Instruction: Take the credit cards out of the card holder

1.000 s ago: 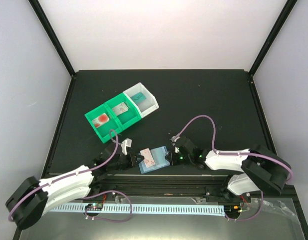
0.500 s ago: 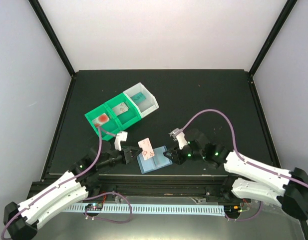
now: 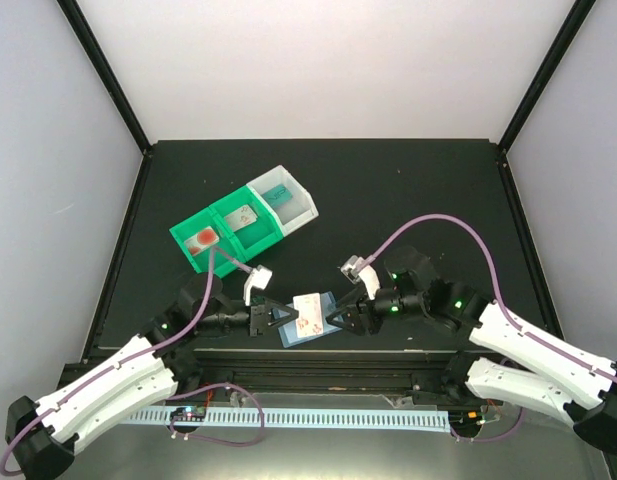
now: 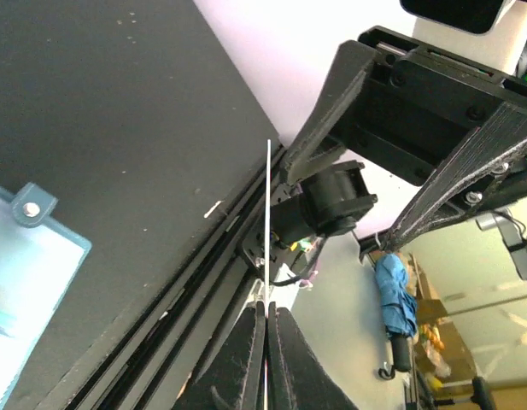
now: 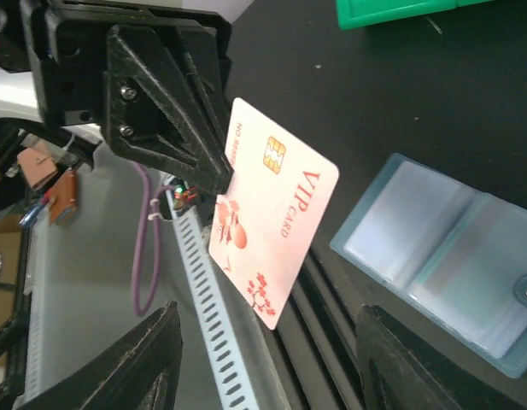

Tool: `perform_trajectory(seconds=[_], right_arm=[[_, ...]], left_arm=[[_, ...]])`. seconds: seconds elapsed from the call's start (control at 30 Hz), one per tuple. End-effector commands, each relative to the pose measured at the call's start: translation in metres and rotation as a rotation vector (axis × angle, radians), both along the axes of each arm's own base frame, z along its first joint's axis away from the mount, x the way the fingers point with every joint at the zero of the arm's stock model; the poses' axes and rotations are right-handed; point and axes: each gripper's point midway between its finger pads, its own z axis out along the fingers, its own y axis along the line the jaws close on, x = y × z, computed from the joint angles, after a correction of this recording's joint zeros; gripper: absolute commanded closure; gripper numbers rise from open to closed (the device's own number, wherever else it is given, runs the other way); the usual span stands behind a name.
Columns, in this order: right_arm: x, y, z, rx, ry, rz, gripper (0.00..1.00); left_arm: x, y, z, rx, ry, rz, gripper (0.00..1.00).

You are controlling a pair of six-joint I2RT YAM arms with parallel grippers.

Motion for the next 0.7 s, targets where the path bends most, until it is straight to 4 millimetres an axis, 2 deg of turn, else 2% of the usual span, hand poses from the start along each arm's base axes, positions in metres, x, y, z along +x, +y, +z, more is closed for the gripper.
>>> perform_trajectory(seconds=[0.0, 0.27, 0.5, 0.57, 0.67], right_arm=[[-0.013, 0.000, 0.022, 0.047, 0.019, 0.074, 0.40], [-0.017, 0.011, 0.039, 0.089, 0.044, 0.140, 0.36], [-0.018, 0.019, 0.048, 0.134, 0.061, 0.171, 0.38], [-0.019, 0.023, 0.055, 0.167, 0.062, 0.194, 0.42], [-0.020, 0.030, 0.065, 0.213, 0.084, 0.215, 0.55]], left_arm=[[-0.012, -0.006, 0.035, -0.093, -0.104, -0.101, 0.98], [-0.027, -0.008, 0.050, -0.170, -0.143, -0.193, 0.98], [-0.033, -0.008, 0.050, -0.192, -0.150, -0.226, 0.99], [-0.034, -0.009, 0.052, -0.213, -0.145, -0.234, 0.98], [-0.036, -0.009, 0.055, -0.231, -0.152, -0.247, 0.98]])
